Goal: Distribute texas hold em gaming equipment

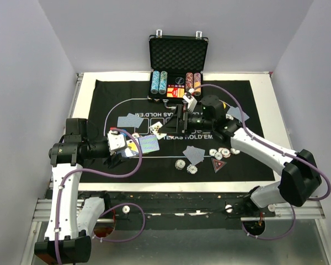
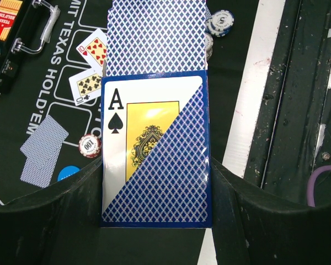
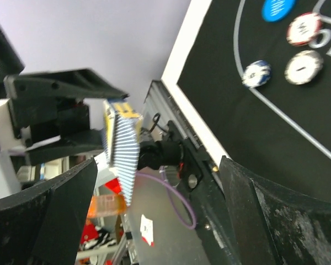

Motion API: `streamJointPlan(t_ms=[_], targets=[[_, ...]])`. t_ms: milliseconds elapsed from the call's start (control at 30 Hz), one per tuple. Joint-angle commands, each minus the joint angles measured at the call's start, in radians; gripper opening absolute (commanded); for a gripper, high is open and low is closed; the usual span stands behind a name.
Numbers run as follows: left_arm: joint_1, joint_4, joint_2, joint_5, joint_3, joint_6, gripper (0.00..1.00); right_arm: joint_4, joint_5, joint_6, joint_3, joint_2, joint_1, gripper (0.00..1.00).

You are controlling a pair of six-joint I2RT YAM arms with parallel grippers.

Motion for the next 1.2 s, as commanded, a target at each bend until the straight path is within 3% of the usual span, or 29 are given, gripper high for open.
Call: streamJointPlan(t_ms=[0, 333, 500, 1167], targets=[[-0.003, 0.024, 0.007, 0.046, 0.016, 0.001, 0.45, 0.095, -0.05, 0.06, 0.017, 0.005, 0.084, 1.0], [-0.003, 0.026, 0.007, 0.046, 0.024, -0.005, 0.45, 0.11, -0.004, 0.075, 0.033, 0.095, 0.184, 0.96], [-0.004, 0.026, 0.003, 0.046, 0.019, -0.002, 0.45, 0.147, 0.004, 0.109, 0.016, 0.109, 0.184, 0.85], [-0.004, 0.011, -0.007, 0.061, 0.047, -0.005, 0.45, 0.056, 0.104, 0.1, -0.027, 0.065, 0.18, 0.74]])
